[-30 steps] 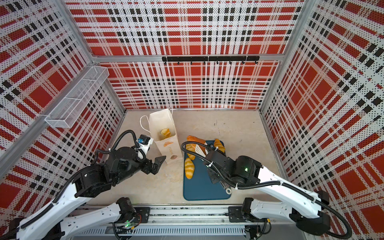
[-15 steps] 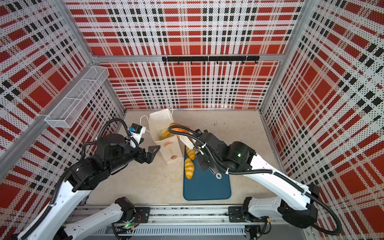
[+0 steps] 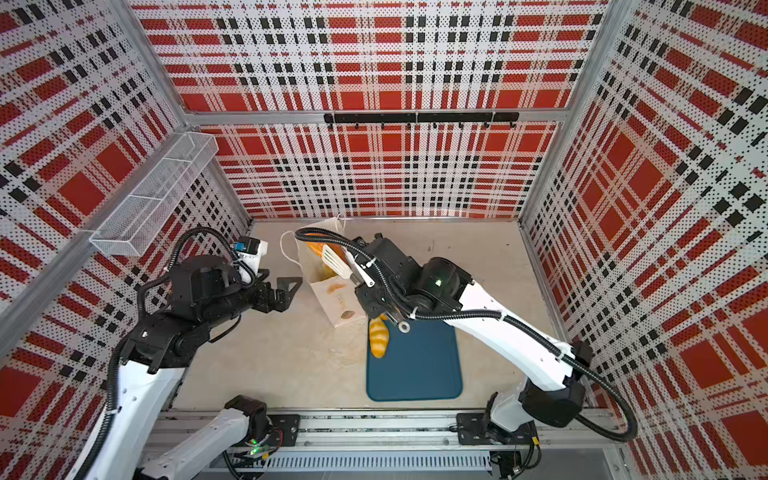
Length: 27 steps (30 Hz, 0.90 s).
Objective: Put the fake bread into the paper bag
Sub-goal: 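Carry the triangular bread over the paper bag with the right gripper, then lower the triangular bread into the bag and open the tongs with the right gripper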
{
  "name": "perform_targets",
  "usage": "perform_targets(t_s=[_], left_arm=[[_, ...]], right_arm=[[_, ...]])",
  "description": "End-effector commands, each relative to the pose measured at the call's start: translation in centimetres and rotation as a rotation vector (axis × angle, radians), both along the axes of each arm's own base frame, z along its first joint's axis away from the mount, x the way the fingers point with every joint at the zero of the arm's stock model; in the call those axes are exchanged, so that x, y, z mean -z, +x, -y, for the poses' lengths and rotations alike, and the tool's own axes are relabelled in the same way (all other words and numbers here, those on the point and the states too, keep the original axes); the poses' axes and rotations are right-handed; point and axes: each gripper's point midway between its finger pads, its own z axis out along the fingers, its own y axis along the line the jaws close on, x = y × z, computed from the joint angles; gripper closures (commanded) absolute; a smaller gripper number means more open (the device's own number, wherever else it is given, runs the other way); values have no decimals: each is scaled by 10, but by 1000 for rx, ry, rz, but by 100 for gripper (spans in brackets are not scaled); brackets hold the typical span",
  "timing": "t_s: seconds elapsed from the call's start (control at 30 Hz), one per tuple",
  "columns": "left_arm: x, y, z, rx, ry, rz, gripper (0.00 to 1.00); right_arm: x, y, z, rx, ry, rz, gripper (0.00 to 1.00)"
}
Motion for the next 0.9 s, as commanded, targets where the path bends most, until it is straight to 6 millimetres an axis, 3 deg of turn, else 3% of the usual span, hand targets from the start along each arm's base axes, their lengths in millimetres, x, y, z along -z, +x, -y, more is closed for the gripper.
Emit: perform_targets(t_s=[0.0,0.17,0.37,0.87], left_arm=[[-6,-4,-2,19,-17,9,1],[-6,-4,-2,21,-23,8,1],[-5,-8,0,26,-40,8,1],[-5,-15,5,42,-91,0,1]], right_arm=[[-36,12,-25,-27,130,83,60],[-35,24,-42,-23,147,90,59],[-27,39,-47,6,146,75,59],[1,65,-40,63,46,57,56]])
